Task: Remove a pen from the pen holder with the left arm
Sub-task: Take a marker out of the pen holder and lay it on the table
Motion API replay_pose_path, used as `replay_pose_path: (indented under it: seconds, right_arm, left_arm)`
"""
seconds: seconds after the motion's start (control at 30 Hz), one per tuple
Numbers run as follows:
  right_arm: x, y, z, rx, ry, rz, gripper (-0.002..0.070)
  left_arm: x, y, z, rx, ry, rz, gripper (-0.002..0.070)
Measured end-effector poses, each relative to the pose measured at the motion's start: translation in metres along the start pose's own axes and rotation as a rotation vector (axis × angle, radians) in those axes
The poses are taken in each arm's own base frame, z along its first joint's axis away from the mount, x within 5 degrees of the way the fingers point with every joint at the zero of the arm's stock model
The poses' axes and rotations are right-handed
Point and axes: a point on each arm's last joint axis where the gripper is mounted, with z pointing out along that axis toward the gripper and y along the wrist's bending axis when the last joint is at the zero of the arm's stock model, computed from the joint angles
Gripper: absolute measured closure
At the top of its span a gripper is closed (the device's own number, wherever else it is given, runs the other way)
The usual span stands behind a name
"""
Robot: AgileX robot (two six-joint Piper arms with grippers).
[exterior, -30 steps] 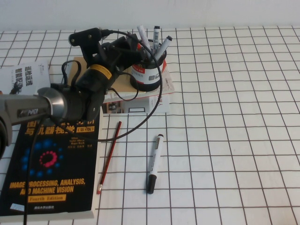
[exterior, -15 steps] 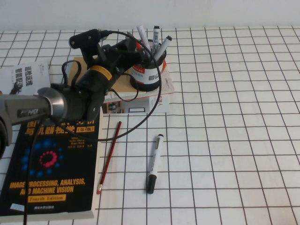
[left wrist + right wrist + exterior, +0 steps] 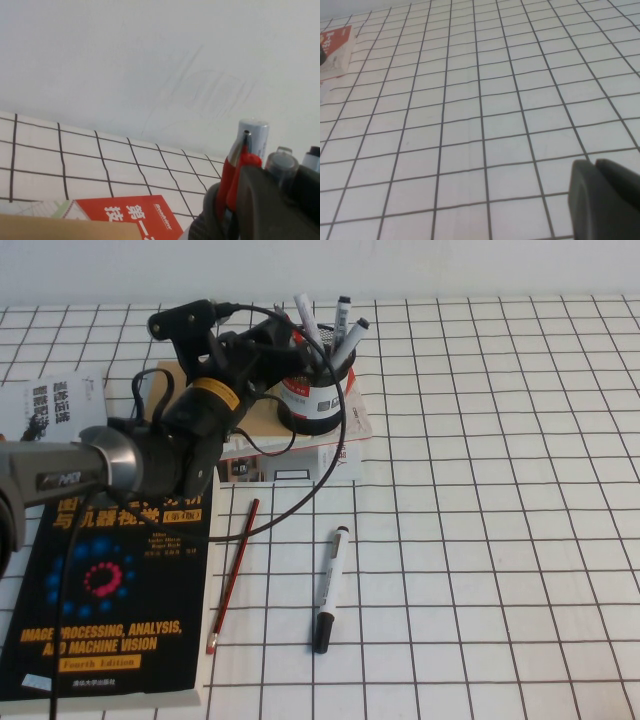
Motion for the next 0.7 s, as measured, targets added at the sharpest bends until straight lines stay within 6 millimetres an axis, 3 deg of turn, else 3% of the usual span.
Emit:
replay_pose_path:
  seconds: [0.53, 0.7]
  right_arm:
    - [0.0, 0.0, 0.0, 0.0, 0.0, 0.0, 0.0692]
    - [0.0, 0.0, 0.0, 0.0, 0.0, 0.0, 0.0692]
  left_arm:
    - [-0.036, -0.023, -0.009, 0.076, -0.063, 0.165, 0.0615]
    - [-0.054, -0.036, -0.016, 0.119, -0.082, 0.304, 0.0615]
